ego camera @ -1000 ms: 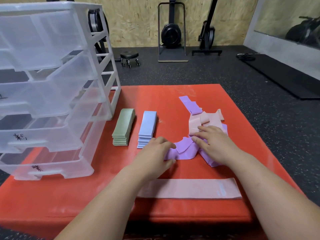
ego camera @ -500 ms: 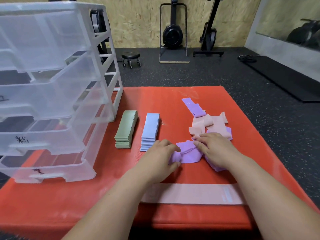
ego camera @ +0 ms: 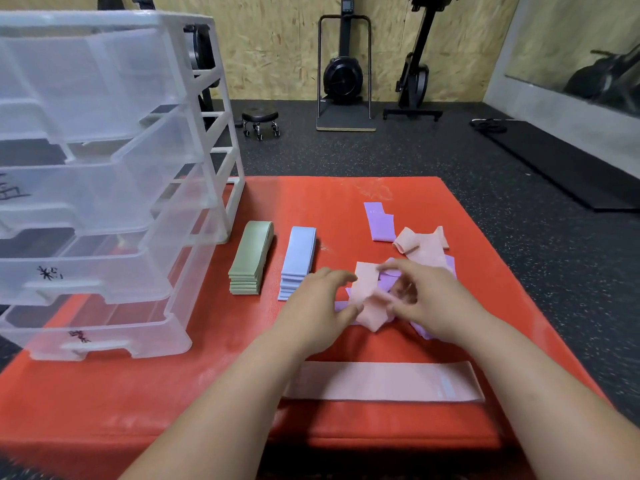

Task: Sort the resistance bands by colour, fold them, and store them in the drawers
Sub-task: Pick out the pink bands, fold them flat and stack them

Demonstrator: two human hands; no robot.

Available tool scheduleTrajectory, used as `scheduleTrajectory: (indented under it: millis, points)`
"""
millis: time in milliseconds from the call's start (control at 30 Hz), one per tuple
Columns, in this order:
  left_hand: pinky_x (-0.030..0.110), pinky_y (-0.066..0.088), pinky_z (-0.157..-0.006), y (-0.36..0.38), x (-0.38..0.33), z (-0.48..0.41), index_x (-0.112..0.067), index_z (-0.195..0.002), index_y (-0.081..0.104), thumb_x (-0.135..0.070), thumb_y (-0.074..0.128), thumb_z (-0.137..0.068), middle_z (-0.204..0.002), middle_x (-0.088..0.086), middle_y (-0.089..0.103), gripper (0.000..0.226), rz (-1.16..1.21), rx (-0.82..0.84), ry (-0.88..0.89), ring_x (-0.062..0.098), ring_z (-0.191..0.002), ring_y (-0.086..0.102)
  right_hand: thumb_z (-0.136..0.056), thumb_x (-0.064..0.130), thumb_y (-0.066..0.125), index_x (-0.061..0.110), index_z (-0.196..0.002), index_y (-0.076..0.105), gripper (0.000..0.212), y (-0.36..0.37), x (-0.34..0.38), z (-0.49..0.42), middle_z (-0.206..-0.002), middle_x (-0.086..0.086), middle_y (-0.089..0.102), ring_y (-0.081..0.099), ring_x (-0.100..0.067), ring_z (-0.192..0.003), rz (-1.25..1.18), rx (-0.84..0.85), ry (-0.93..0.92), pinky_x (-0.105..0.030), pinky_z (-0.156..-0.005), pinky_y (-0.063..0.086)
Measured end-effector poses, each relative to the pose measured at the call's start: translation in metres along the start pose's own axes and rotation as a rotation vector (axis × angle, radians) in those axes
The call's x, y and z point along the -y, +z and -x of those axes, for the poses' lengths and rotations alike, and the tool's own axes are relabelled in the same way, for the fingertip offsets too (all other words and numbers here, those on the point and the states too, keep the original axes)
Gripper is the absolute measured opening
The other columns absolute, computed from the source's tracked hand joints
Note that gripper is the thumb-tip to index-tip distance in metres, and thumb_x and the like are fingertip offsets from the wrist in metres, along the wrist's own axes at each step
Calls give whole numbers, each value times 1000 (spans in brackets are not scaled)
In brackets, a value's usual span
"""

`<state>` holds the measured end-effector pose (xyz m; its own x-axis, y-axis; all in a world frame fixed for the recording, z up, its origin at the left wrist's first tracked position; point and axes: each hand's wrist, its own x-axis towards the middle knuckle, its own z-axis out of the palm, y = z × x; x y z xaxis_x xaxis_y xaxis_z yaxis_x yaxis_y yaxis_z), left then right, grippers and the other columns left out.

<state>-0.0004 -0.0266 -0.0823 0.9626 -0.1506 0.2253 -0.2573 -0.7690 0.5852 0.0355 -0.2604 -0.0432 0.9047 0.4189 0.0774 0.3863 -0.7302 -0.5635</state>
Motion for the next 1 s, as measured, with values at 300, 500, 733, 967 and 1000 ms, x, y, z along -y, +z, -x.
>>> scheduleTrajectory:
  millis: [300,500,733,967,1000]
  points:
    - [35,56,-88,9,-13,0,-27,-123,73,-36,78,-90,-101,-14,71,35,-8,167,-30,12,-94,68,-83,27,83,30,-91,75,12,3,-6,5,-80,11,75,69,-8,-73,-53,200,32,-26,-71,56]
    - [17,44,-68,5,-15,-2,-30,-103,76,-28,77,-92,-83,-14,73,11,92,127,-39,2,-79,64,-80,9,76,28,-80,61,24,-4,-3,4,-104,15,76,70,4,-90,-168,135,37,-11,-58,46]
    - [30,54,-78,-5,-19,-4,-27,-93,76,-28,70,-98,-82,-12,75,7,215,164,13,8,-80,68,-86,27,80,34,-107,63,28,-10,-2,10,-70,8,58,51,-14,-55,-311,155,22,-38,-53,47]
    - [40,56,-75,-8,-12,-4,-30,-87,70,-31,77,-93,-80,-7,73,9,203,199,20,17,-78,66,-92,28,77,24,-87,74,7,-25,-5,19,-73,-11,71,65,-26,-59,-344,131,39,-44,-59,57]
    - [41,56,-76,-8,-9,-3,-29,-89,70,-32,77,-92,-81,-7,73,9,166,211,15,18,-79,66,-92,27,77,24,-87,75,7,-28,-6,21,-75,-6,73,68,-25,-63,-355,117,40,-43,-63,58]
